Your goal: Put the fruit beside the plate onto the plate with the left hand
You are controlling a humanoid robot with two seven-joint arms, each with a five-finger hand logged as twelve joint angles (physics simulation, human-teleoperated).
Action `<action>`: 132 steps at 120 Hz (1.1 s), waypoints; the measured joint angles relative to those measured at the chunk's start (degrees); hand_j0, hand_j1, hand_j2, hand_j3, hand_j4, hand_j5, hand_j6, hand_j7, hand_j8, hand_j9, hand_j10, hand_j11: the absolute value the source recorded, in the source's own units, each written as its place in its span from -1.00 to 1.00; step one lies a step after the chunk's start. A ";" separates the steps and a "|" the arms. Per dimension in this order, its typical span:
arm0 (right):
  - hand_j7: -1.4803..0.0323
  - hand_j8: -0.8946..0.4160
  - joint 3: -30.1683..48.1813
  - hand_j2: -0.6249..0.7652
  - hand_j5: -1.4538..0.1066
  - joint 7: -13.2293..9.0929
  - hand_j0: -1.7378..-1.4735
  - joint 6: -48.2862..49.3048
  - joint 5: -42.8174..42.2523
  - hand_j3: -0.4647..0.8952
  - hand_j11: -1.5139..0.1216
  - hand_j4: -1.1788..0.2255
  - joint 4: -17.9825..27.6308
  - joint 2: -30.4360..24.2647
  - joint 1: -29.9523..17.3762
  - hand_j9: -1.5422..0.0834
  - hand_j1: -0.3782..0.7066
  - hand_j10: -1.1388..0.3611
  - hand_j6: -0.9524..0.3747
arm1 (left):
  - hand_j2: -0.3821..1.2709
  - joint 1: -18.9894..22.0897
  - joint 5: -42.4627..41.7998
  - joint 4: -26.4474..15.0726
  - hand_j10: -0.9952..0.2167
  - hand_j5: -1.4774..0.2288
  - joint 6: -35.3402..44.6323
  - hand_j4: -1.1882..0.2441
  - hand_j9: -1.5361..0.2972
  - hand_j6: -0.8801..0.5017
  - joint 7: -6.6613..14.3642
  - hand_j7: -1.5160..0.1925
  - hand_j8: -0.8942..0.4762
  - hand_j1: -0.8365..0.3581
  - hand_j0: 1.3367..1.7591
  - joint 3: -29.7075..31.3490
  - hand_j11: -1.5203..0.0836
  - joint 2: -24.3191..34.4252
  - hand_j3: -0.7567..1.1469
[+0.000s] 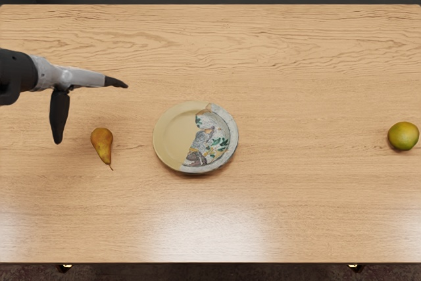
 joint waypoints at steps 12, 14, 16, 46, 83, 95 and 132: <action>0.96 0.36 0.00 -0.10 0.86 0.00 -0.40 0.00 0.00 -0.32 0.85 0.68 0.00 0.00 0.00 0.90 -0.95 0.52 0.43 | -0.53 0.05 -0.11 0.49 0.60 0.70 0.00 0.62 0.64 0.23 1.67 0.74 0.26 0.94 0.52 0.31 0.86 -0.98 -0.20; 0.96 0.36 0.00 -0.10 0.86 0.00 -0.40 0.00 0.00 -0.32 0.85 0.68 0.00 0.00 0.00 0.90 -0.95 0.52 0.43 | -0.53 0.08 -0.12 0.58 0.60 0.70 0.00 0.62 0.64 0.23 1.88 0.74 0.26 0.94 0.52 0.34 0.86 -1.10 -0.20; 0.96 0.36 0.00 -0.10 0.86 0.00 -0.40 0.00 0.00 -0.32 0.85 0.68 0.00 0.00 0.00 0.90 -0.95 0.52 0.43 | -0.53 0.09 -0.12 0.76 0.60 0.70 0.00 0.62 0.64 0.23 2.07 0.74 0.26 0.94 0.52 0.36 0.86 -1.58 -0.20; 0.96 0.36 0.02 -0.10 0.86 0.00 -0.40 0.00 0.00 -0.32 0.85 0.68 0.00 0.00 0.00 0.90 -0.95 0.52 0.43 | -0.53 0.88 0.62 2.89 0.59 0.69 0.00 0.62 0.64 0.23 4.04 0.74 0.26 0.94 0.52 3.05 0.85 -5.16 -0.20; 0.96 0.36 0.00 -0.10 0.86 0.00 -0.40 0.00 0.01 -0.32 0.85 0.68 0.00 0.00 0.00 0.90 -0.95 0.52 0.43 | -0.53 0.88 5.64 3.45 0.57 0.67 0.00 0.59 0.61 0.20 4.92 0.71 0.23 0.90 0.52 8.36 0.83 -7.01 -0.20; 0.96 0.36 0.00 -0.10 0.86 0.00 -0.40 0.01 0.00 -0.32 0.85 0.68 0.00 0.00 0.00 0.90 -0.95 0.52 0.43 | -0.52 0.88 6.83 3.49 0.55 0.65 0.55 0.58 0.60 0.19 4.74 0.69 0.22 0.88 0.52 8.94 0.81 -7.01 -0.20; 0.96 0.36 0.02 -0.10 0.86 0.00 -0.40 0.00 -0.01 -0.32 0.85 0.68 0.00 0.00 0.00 0.90 -0.95 0.52 0.43 | -0.51 0.88 8.49 3.35 0.45 0.56 5.20 0.50 0.52 0.11 4.32 0.61 0.14 0.77 0.52 9.32 0.72 -8.31 -0.20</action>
